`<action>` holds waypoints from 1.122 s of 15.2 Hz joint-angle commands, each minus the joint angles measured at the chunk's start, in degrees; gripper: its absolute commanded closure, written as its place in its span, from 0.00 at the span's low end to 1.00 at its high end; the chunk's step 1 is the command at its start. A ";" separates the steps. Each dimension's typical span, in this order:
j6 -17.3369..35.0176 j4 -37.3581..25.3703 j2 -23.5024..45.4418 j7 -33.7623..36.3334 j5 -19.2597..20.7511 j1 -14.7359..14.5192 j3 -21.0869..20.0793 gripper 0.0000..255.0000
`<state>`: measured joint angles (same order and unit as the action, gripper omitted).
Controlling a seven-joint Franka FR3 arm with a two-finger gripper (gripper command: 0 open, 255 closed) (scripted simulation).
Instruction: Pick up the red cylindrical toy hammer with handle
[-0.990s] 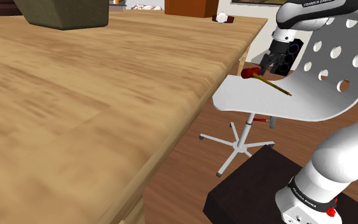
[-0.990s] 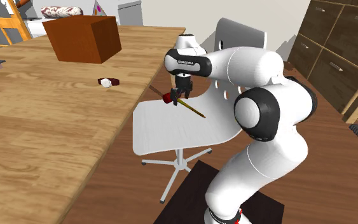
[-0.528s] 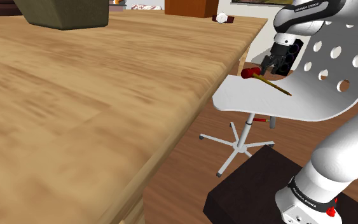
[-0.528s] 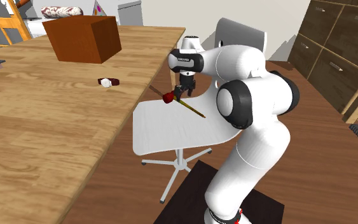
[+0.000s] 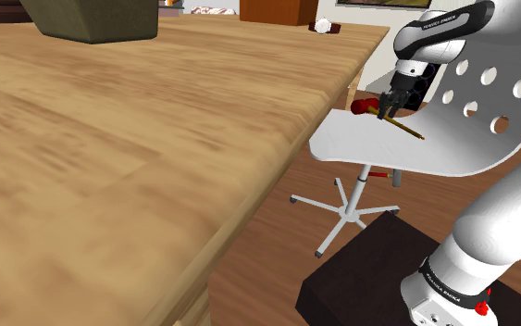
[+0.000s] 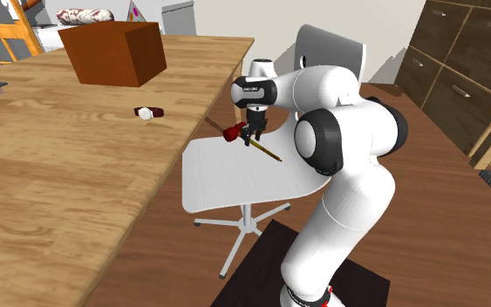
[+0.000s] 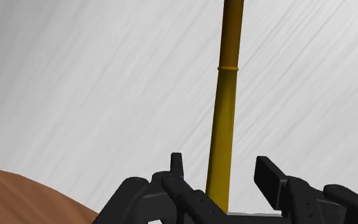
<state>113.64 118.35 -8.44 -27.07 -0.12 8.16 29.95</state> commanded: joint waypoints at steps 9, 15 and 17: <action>0.21 0.12 0.08 0.01 -0.05 -0.02 -0.01 1.00; -4.37 -3.80 -0.68 0.55 0.33 -0.10 -0.31 1.00; -5.90 -5.21 -0.82 0.69 0.40 -0.13 -0.39 1.00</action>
<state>108.77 113.86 -8.89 -26.58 0.11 8.05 29.68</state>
